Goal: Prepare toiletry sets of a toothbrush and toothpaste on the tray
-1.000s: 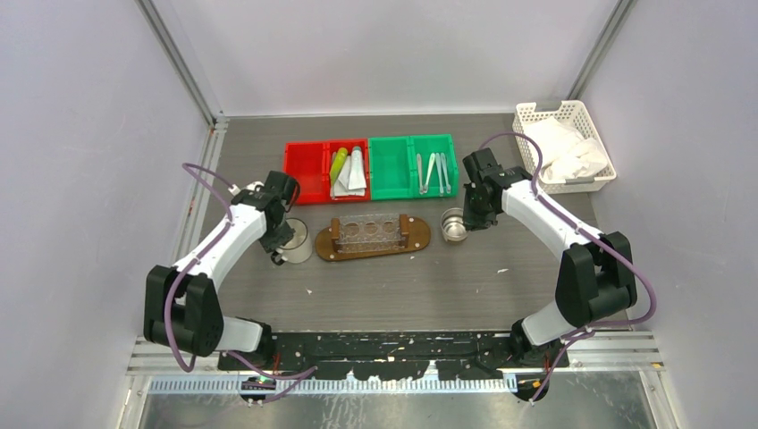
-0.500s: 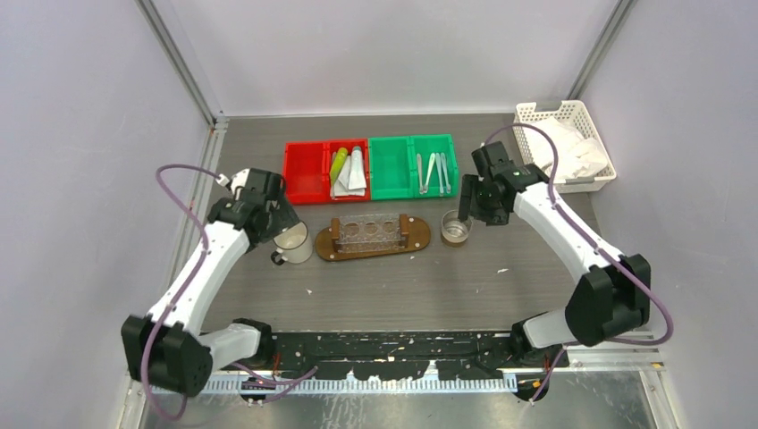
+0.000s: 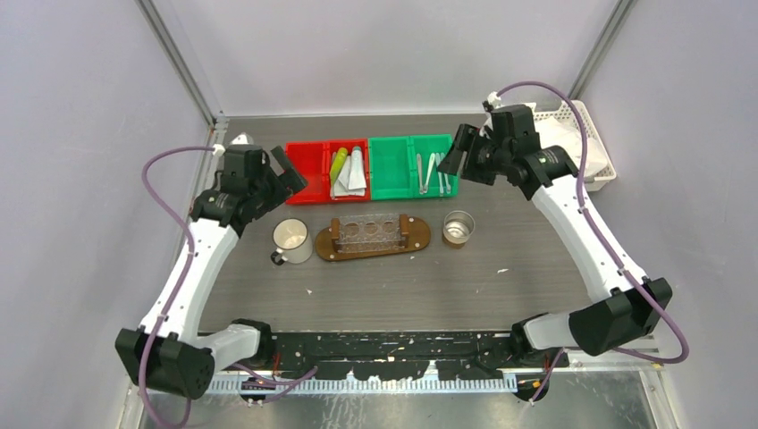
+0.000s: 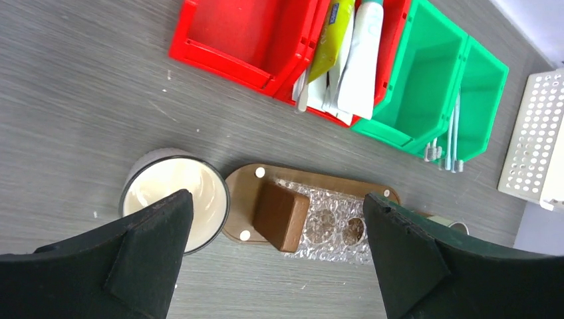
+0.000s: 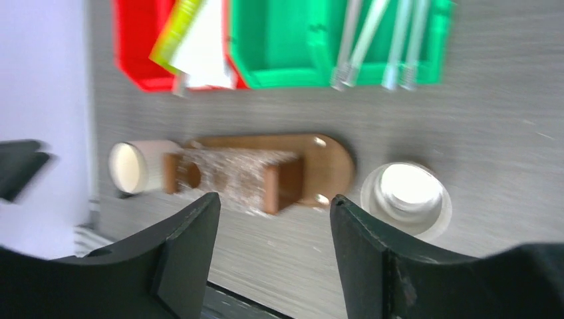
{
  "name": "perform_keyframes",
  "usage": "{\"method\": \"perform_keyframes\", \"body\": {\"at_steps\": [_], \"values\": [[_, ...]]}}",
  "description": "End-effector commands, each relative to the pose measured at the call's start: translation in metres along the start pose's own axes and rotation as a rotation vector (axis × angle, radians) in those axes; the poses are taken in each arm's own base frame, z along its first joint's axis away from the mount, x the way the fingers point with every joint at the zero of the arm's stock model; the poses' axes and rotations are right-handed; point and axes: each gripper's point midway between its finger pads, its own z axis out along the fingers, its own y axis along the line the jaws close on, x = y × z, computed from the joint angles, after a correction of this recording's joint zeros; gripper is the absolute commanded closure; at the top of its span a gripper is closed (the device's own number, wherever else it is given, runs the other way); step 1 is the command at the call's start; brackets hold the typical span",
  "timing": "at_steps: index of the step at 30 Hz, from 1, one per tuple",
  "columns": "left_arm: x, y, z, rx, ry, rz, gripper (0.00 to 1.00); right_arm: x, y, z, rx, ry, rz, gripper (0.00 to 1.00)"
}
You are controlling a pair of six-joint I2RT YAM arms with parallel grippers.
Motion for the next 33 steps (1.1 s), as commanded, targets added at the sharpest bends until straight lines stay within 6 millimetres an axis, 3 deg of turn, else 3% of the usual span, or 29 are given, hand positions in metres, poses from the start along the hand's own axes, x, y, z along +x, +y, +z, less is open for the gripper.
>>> {"method": "perform_keyframes", "body": {"at_steps": [1,3,5,6,7,8,11,14,18,26,33], "values": [[-0.013,-0.029,0.009,0.110,-0.001,-0.013,0.00,-0.031,0.059,0.029,-0.289,-0.063,0.227,0.34],[-0.019,-0.019,0.009,0.049,-0.023,0.009,0.00,-0.035,0.073,0.057,-0.380,-0.069,0.408,0.46],[-0.026,-0.011,0.006,0.008,-0.060,0.026,0.00,-0.032,0.086,0.086,-0.408,-0.063,0.540,0.43],[-0.029,-0.008,0.003,-0.005,-0.081,0.029,0.00,-0.023,0.090,0.108,-0.356,-0.044,0.569,0.44],[-0.034,-0.007,-0.002,-0.003,-0.112,0.032,0.00,-0.022,0.100,0.117,-0.311,-0.050,0.551,0.46],[-0.037,-0.006,-0.003,-0.005,-0.131,0.033,0.00,-0.007,0.098,0.132,-0.211,-0.040,0.540,0.46],[-0.043,-0.004,-0.012,-0.002,-0.175,0.044,0.00,0.004,0.116,0.152,-0.095,-0.106,0.524,0.46],[-0.043,-0.004,-0.013,-0.001,-0.172,0.063,0.00,0.014,0.133,0.170,-0.066,-0.148,0.567,0.46],[-0.039,-0.003,-0.010,0.004,-0.166,0.071,0.00,0.027,0.133,0.195,-0.017,-0.181,0.671,0.47],[-0.031,0.001,-0.003,0.010,-0.155,0.086,0.00,0.046,0.115,0.217,0.118,-0.218,0.761,0.59],[-0.026,0.004,0.003,0.007,-0.140,0.104,0.00,0.053,0.129,0.234,0.130,-0.219,0.785,0.57]]}}
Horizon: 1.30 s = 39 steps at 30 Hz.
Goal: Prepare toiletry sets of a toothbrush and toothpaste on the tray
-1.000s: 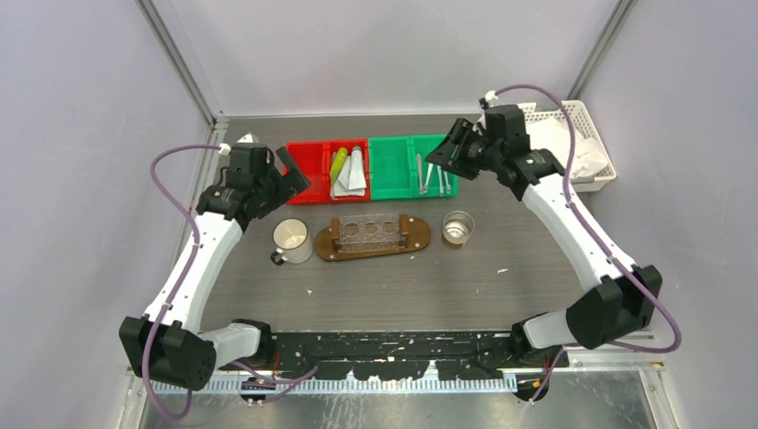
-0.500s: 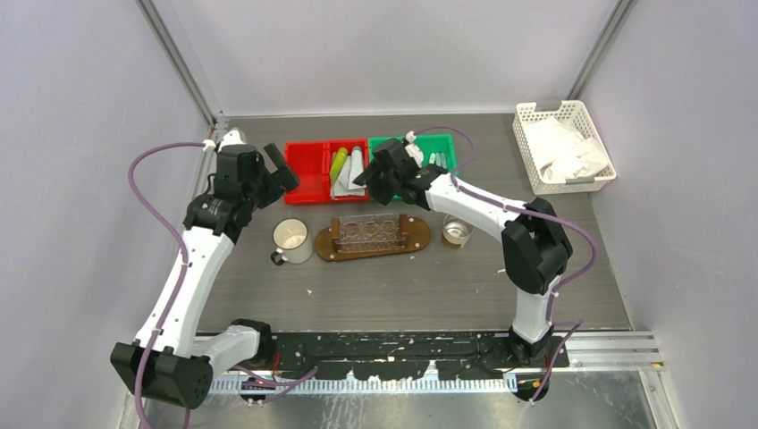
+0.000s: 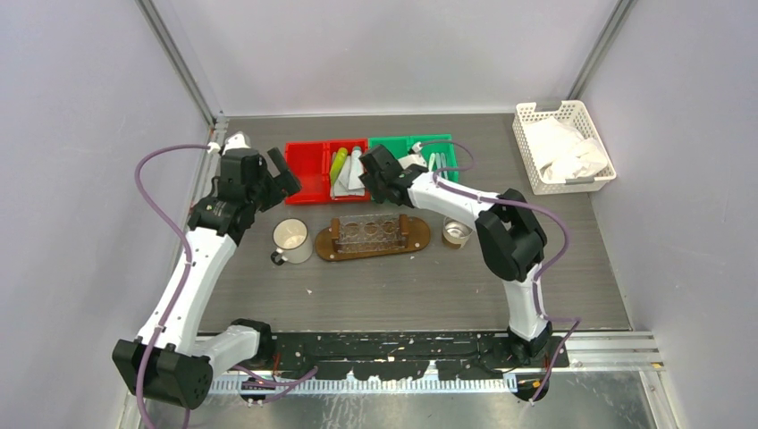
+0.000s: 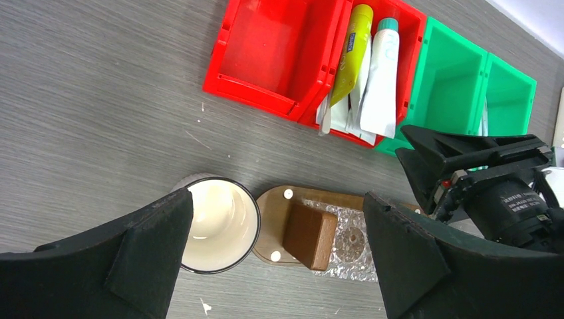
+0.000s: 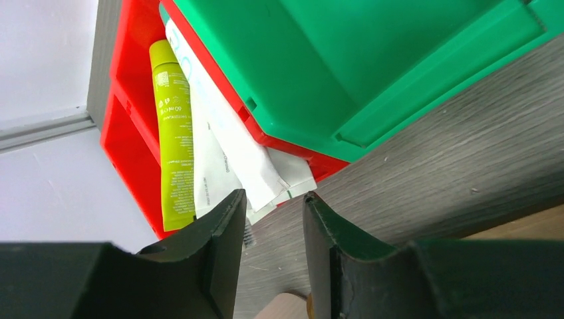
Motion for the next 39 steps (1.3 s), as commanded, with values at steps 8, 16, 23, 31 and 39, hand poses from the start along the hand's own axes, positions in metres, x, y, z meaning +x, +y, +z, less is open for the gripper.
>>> {"method": "perform_keyframes", "body": {"at_steps": [8,16,23,31,39], "values": [[-0.010,-0.001,0.003,0.020,-0.054,0.042,0.00,0.017,0.026,0.011,-0.051,-0.045,0.100,0.59],[-0.006,0.003,0.010,0.017,-0.041,0.045,0.00,0.021,0.021,0.023,-0.045,-0.053,0.115,0.65],[-0.003,0.009,0.016,0.009,-0.029,0.055,0.00,0.018,0.025,0.027,-0.071,-0.071,0.131,0.65],[0.001,0.012,0.022,0.014,-0.013,0.048,0.00,0.003,0.020,0.026,-0.066,-0.117,0.118,0.67],[0.006,0.013,0.027,0.015,0.004,0.048,0.00,-0.016,0.022,0.023,-0.080,-0.146,0.118,0.77]]}}
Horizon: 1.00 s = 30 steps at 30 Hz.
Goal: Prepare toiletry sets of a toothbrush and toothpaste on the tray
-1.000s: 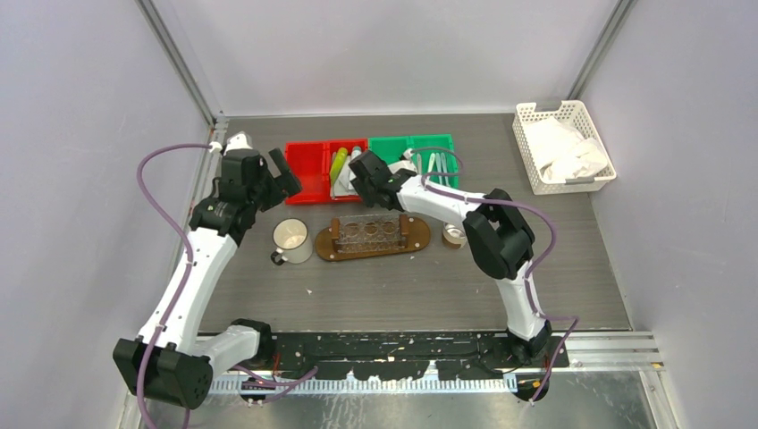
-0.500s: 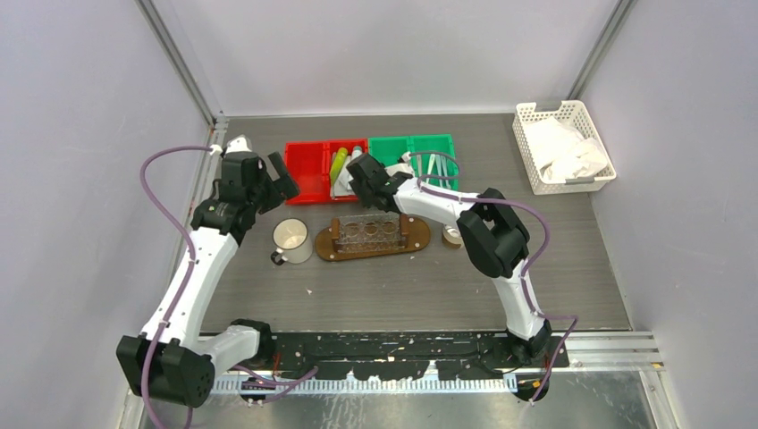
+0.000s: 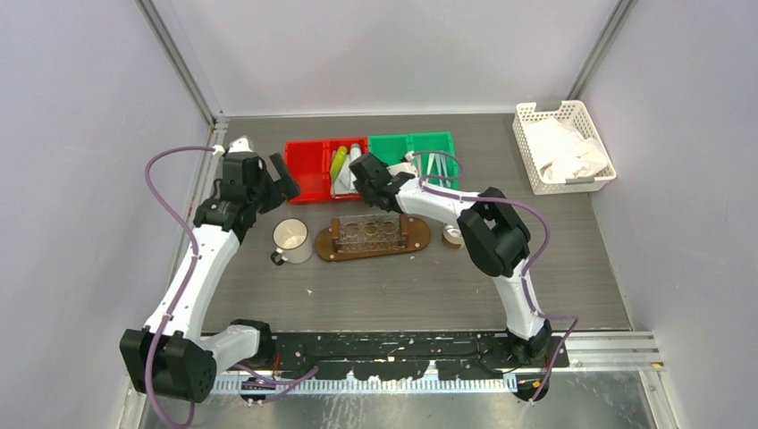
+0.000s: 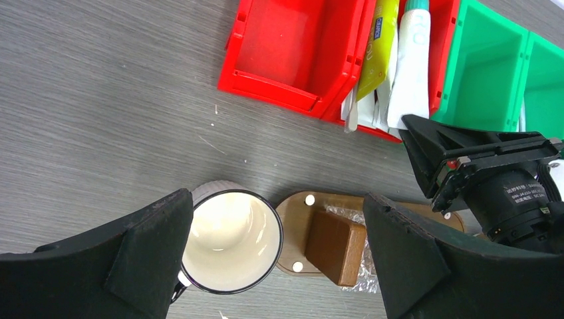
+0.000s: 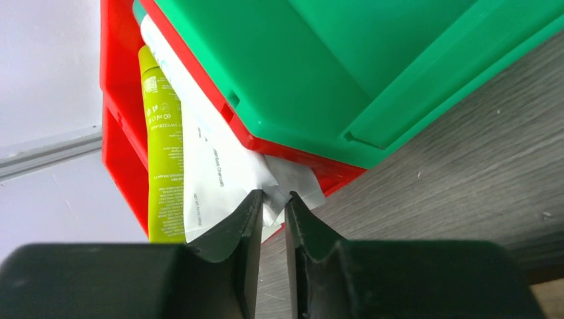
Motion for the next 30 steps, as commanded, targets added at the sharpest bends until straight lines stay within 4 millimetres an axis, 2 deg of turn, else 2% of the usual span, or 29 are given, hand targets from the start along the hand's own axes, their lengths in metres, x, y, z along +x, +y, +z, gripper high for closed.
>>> {"method": "perform_keyframes", "body": {"at_steps": [1,10,16,23,24,27,28,30], "values": [[-0.007,-0.004,0.003,0.026,-0.029,0.001,0.00,-0.039,0.023,-0.009,-0.063,-0.107,0.030,0.77],[-0.004,-0.004,0.004,0.030,-0.020,-0.003,0.00,-0.060,0.035,-0.016,-0.105,-0.130,0.025,0.84],[-0.003,-0.003,0.003,0.026,-0.017,-0.002,0.00,-0.060,0.057,-0.022,-0.158,-0.094,-0.034,0.93],[-0.006,0.000,-0.003,0.015,-0.029,0.007,0.00,-0.057,0.086,-0.031,-0.146,0.036,-0.261,0.99],[-0.006,-0.001,-0.004,0.017,-0.030,0.007,0.00,-0.061,0.096,-0.037,-0.155,0.054,-0.304,0.99],[-0.006,-0.001,-0.005,0.019,-0.030,0.004,0.00,-0.062,0.090,-0.043,-0.108,0.118,-0.445,0.99],[-0.006,-0.002,-0.005,0.020,-0.029,0.004,0.00,-0.065,0.097,-0.052,-0.116,0.125,-0.491,0.99],[-0.007,-0.002,-0.005,0.020,-0.029,0.003,0.00,-0.068,0.093,-0.063,-0.090,0.144,-0.580,0.99]]}}
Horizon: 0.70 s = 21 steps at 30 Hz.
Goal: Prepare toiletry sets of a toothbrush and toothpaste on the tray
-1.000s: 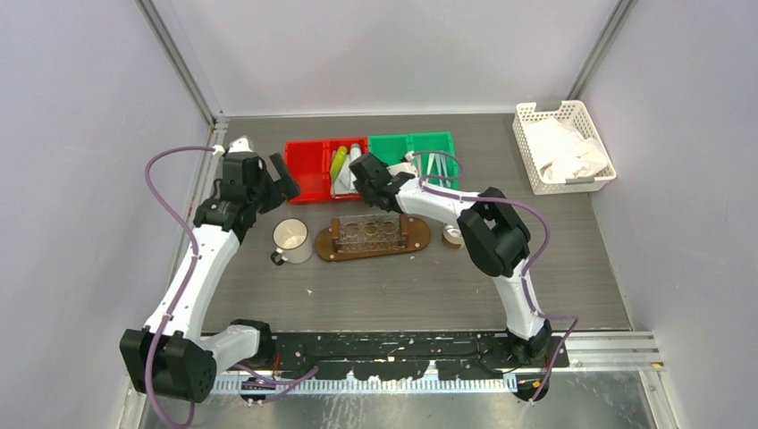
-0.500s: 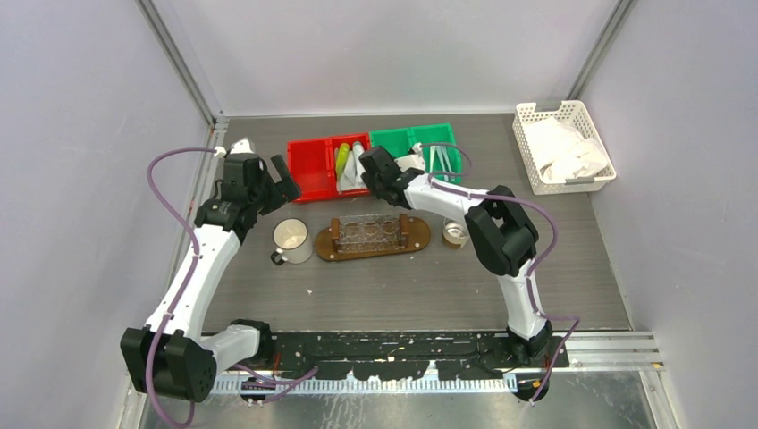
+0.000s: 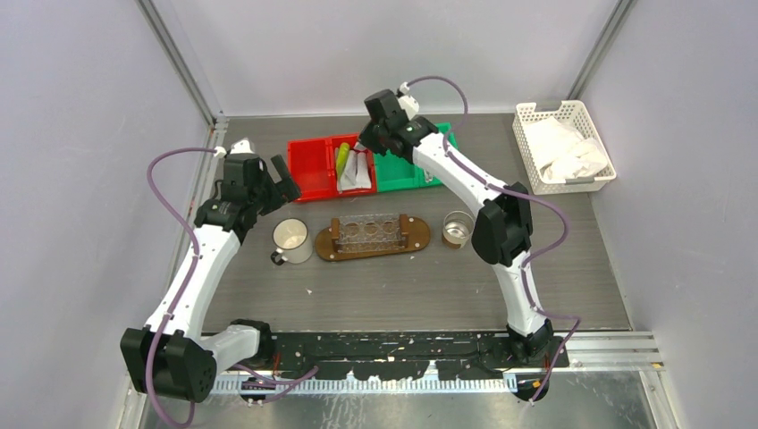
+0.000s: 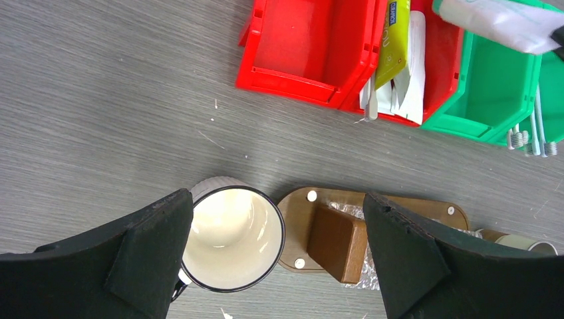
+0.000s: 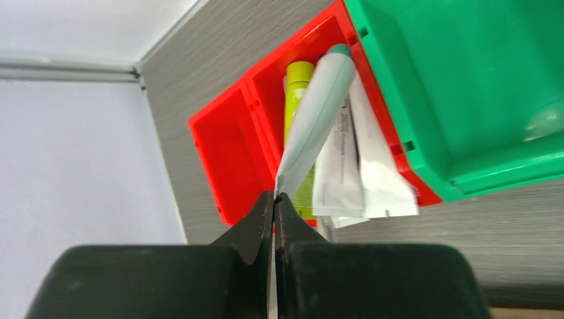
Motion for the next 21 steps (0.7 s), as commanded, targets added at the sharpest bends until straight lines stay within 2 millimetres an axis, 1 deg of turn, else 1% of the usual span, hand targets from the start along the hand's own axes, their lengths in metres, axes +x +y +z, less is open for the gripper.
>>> {"method": "perform_keyframes", "body": {"at_steps": [1,5,12,15,21], "values": [[-0.013,-0.003,-0.008,0.015,-0.048,-0.001,0.00,-0.003,-0.012,-0.033,0.068,0.106,-0.274,0.99],[-0.012,-0.003,-0.008,0.018,-0.042,-0.007,0.00,-0.008,-0.021,-0.057,0.101,0.147,-0.411,0.99],[-0.011,-0.003,-0.008,0.015,-0.037,-0.015,0.00,-0.016,-0.029,-0.096,0.138,0.194,-0.563,0.99],[-0.012,-0.003,-0.008,0.012,-0.039,-0.020,0.00,-0.021,-0.027,-0.118,0.135,0.176,-0.608,0.99],[-0.007,-0.001,-0.006,0.006,-0.026,-0.028,0.00,-0.022,-0.021,-0.159,0.119,0.153,-0.717,0.99]]}}
